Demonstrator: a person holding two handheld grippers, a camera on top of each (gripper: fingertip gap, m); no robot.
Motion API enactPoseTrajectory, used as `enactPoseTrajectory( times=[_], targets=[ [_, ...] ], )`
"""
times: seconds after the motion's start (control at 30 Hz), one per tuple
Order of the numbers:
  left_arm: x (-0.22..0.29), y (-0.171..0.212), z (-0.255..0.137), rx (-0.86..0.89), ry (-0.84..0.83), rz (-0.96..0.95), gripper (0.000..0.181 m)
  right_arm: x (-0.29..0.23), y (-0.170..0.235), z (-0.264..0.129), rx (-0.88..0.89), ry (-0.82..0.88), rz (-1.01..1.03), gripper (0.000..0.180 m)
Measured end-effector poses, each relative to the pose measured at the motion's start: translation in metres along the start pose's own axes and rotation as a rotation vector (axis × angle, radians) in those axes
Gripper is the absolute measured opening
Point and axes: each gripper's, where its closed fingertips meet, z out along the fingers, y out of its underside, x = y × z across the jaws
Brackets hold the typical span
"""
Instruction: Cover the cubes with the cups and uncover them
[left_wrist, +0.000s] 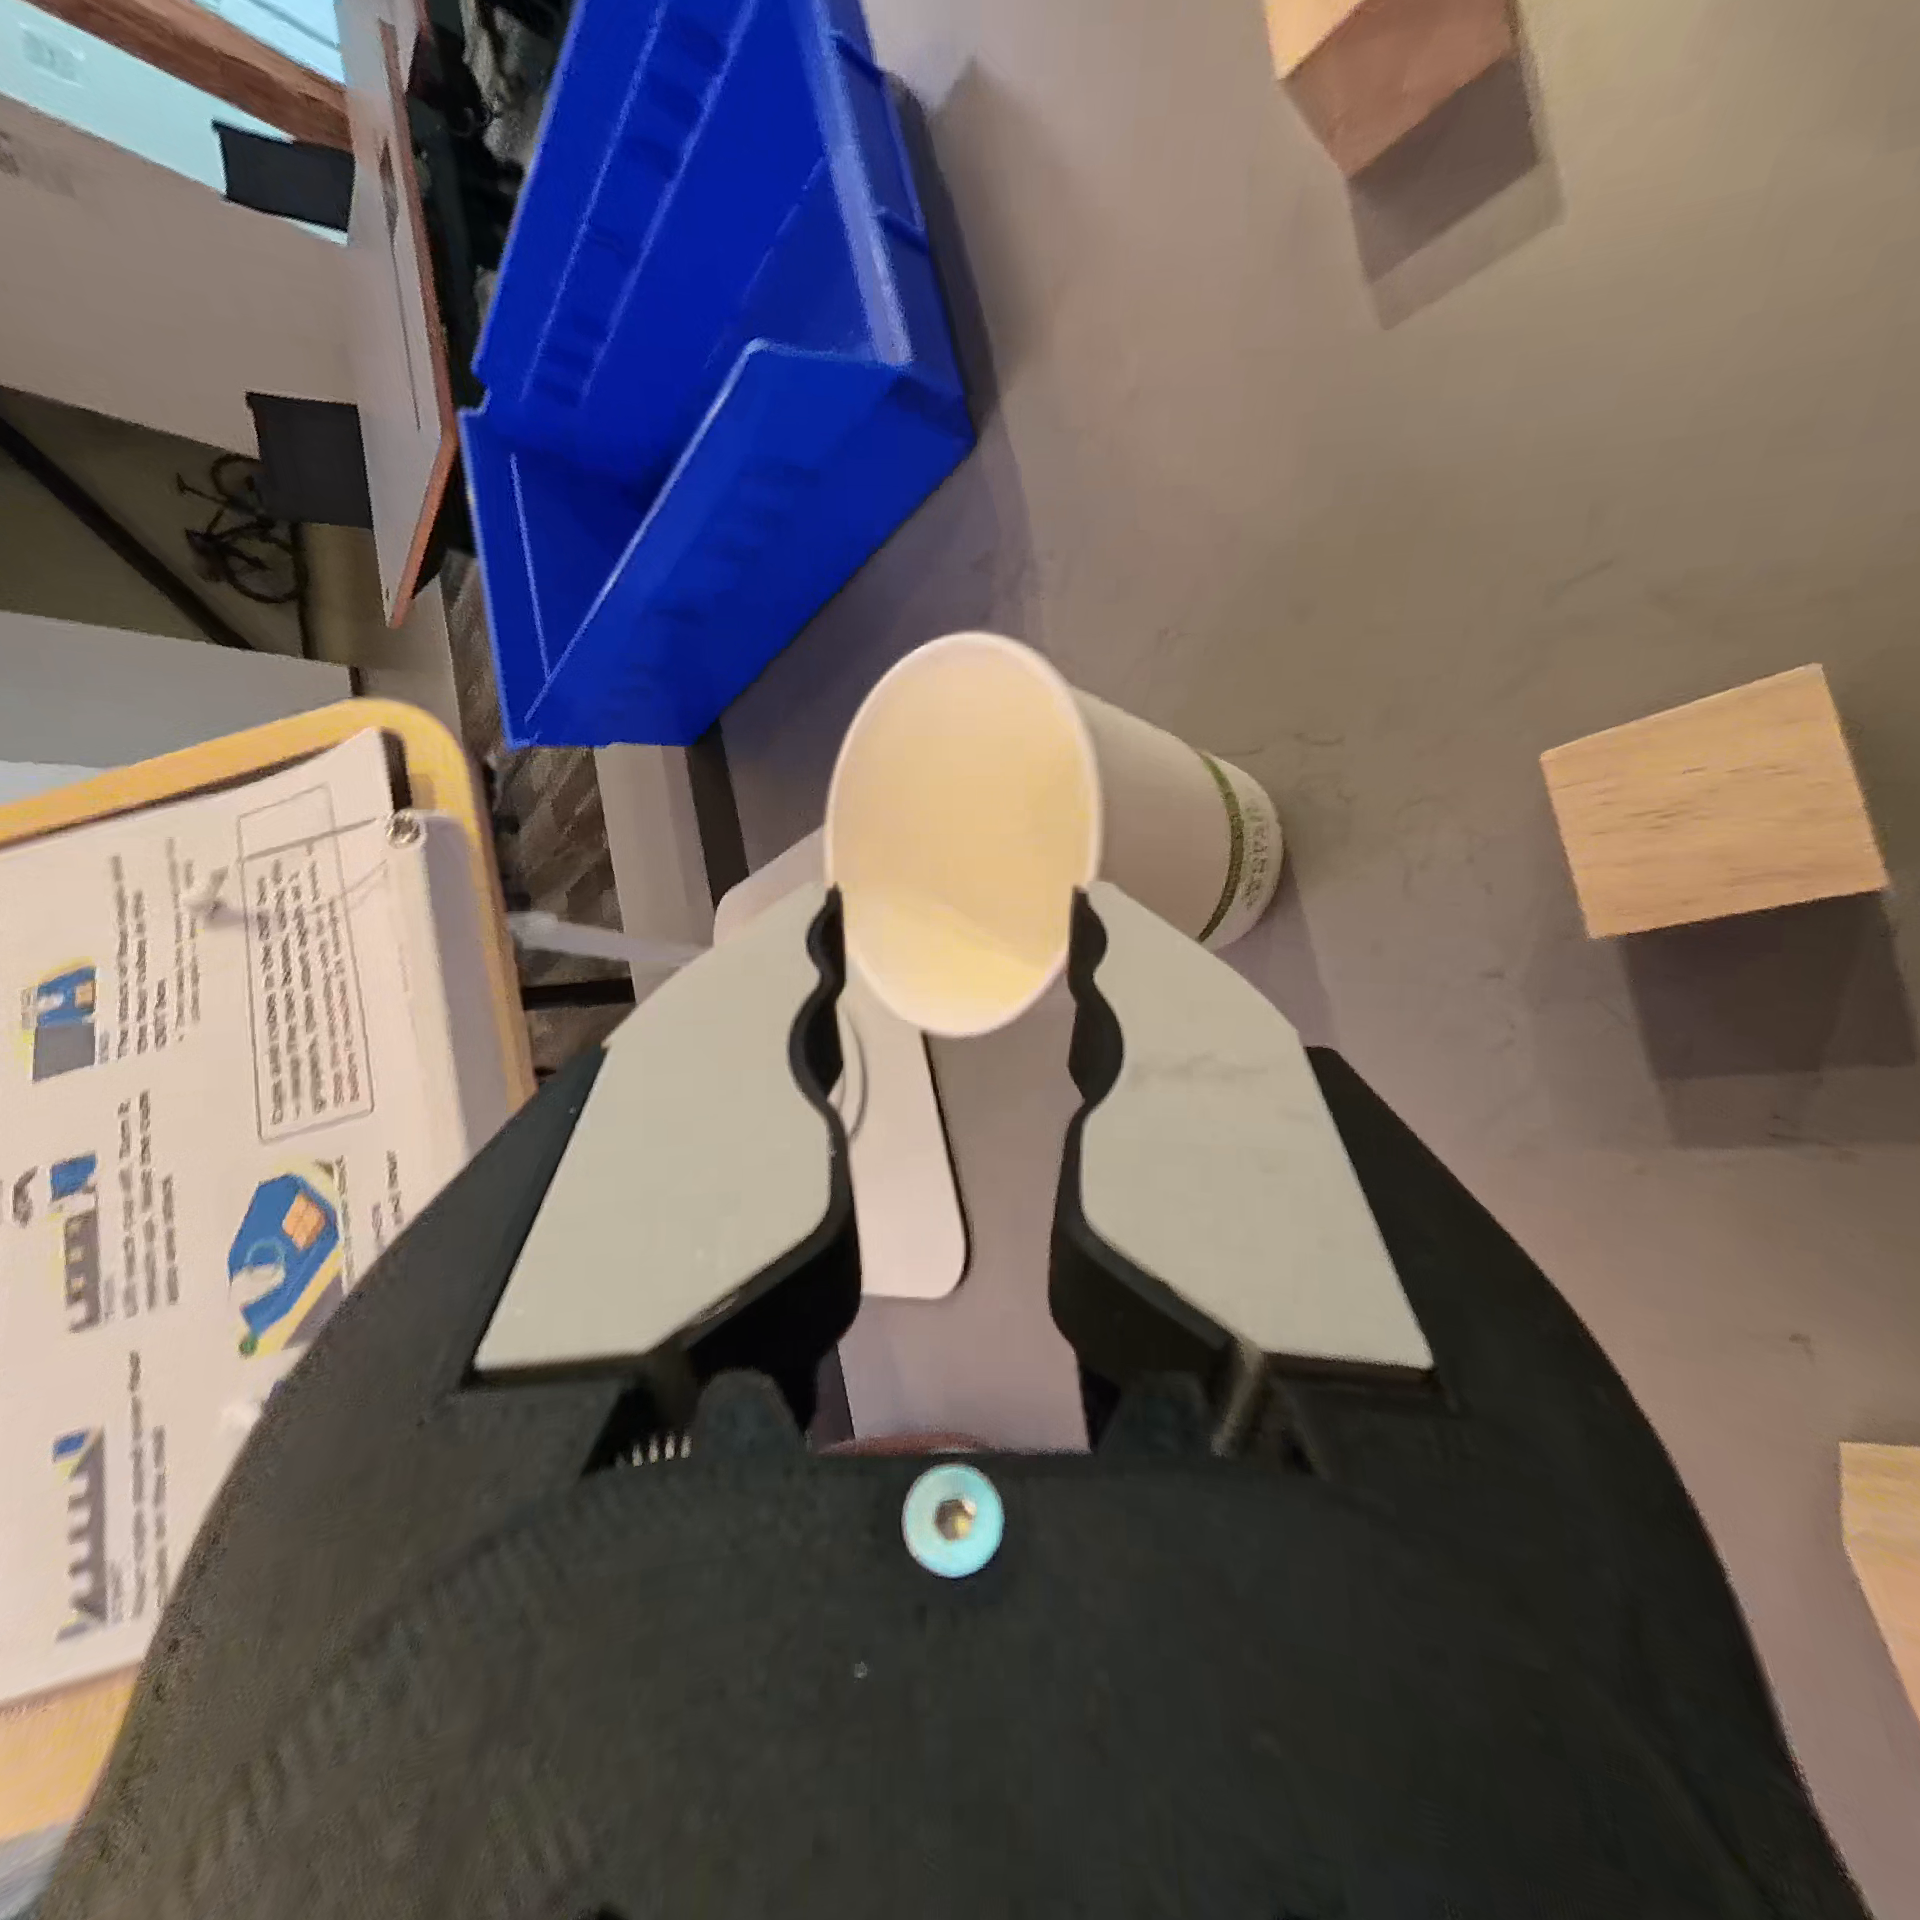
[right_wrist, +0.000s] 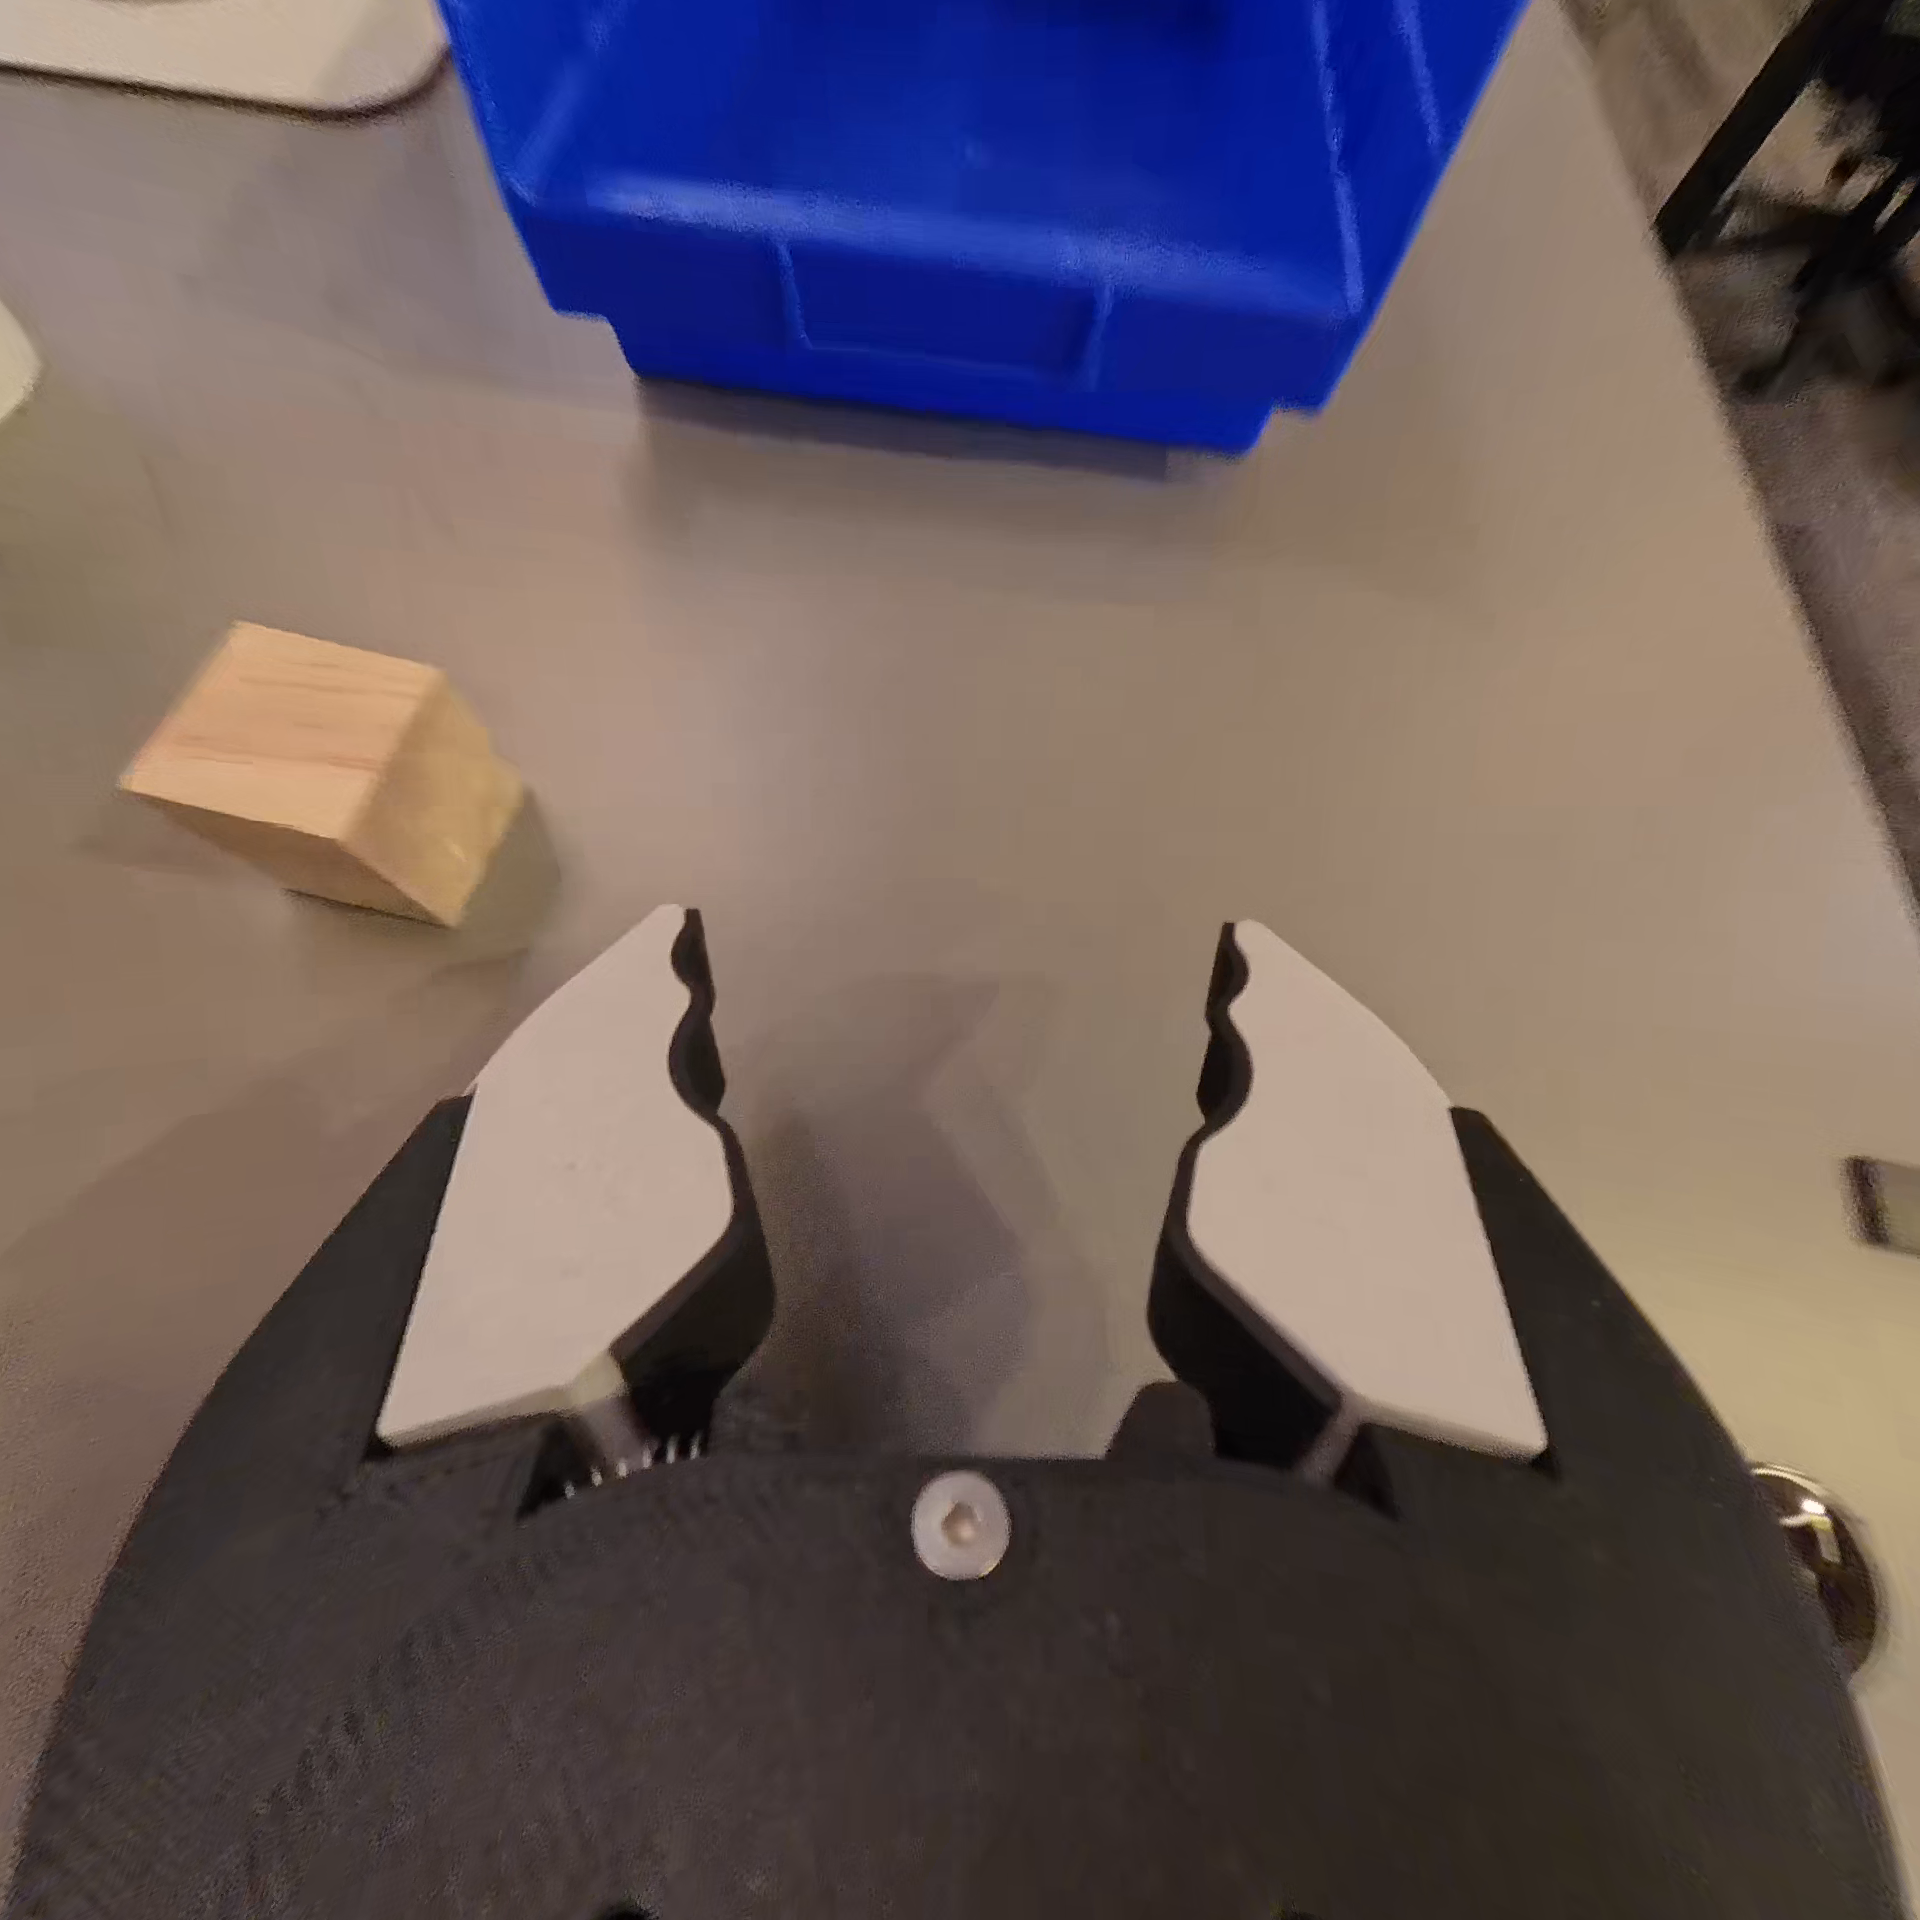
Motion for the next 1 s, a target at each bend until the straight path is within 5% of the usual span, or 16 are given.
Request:
enactPoseTrajectory(
  times=[0.2, 0.37, 0.7, 1.0],
  targets=[
    [-0.013, 0.031, -0.033, -0.057, -0.030, -0.154, 0.039, -0.104, -0.091, -0.030, 0.169, -0.188, -0.144, 0.091],
    [0.002, 0.054, -0.053, -0.088, -0.036, -0.284, 0.031, -0.207, -0.135, -0.005, 0.163, -0.445, -0.225, 0.122],
    [0.021, 0.060, -0.078, -0.074, -0.062, -0.417, 0.029, -0.268, -0.126, 0.097, 0.022, -0.649, -0.130, 0.134],
    [0.023, 0.070, -0.083, -0.074, -0.064, -0.445, 0.029, -0.295, -0.130, 0.115, 0.051, -0.712, -0.169, 0.101]
  ],
)
